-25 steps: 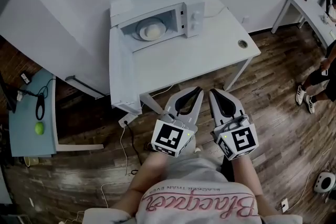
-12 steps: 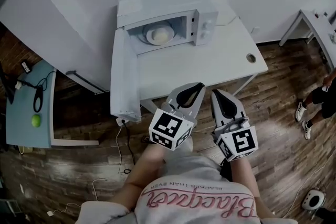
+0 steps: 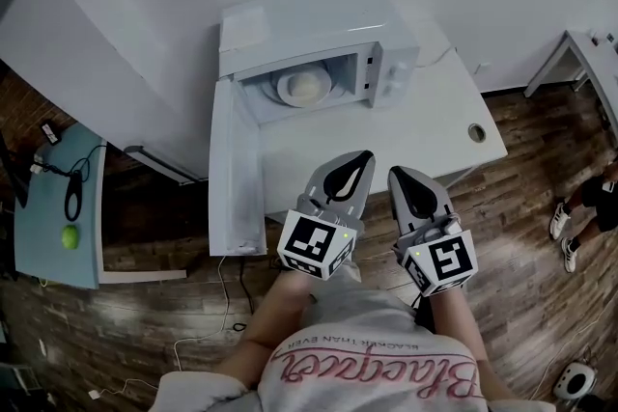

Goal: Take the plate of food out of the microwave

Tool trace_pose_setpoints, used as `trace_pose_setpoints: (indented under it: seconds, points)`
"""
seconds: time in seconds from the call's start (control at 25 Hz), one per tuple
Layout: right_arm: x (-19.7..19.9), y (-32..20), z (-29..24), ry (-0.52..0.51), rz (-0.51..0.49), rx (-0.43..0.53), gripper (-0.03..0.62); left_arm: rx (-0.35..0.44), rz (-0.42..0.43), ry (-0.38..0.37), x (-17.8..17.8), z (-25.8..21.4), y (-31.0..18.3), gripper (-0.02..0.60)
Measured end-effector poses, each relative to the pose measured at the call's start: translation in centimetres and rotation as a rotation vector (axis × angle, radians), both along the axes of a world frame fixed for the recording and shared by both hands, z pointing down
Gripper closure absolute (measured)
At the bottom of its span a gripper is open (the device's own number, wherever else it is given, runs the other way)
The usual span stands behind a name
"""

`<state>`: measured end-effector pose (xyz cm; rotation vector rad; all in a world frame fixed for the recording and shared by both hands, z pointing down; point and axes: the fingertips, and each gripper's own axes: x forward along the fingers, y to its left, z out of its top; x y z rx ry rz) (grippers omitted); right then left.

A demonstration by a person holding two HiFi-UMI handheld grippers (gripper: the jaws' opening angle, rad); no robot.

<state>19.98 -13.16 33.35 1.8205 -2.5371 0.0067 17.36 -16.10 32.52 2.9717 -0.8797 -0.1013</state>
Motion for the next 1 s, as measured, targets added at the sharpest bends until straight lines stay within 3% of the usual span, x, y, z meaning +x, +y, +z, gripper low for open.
trace_pose_setpoints:
  seconds: [0.24, 1.0]
  points:
    - [-0.4, -4.0, 0.3, 0.003, -0.03, -0.02, 0.586, 0.016, -0.12, 0.042, -1.8, -0.5, -4.9, 0.578]
    - [-4.2, -12.7, 1.7, 0.004, -0.162, -0.061, 0.586, -0.069, -0.24, 0.025, -6.1, 2.1, -12.7, 0.578]
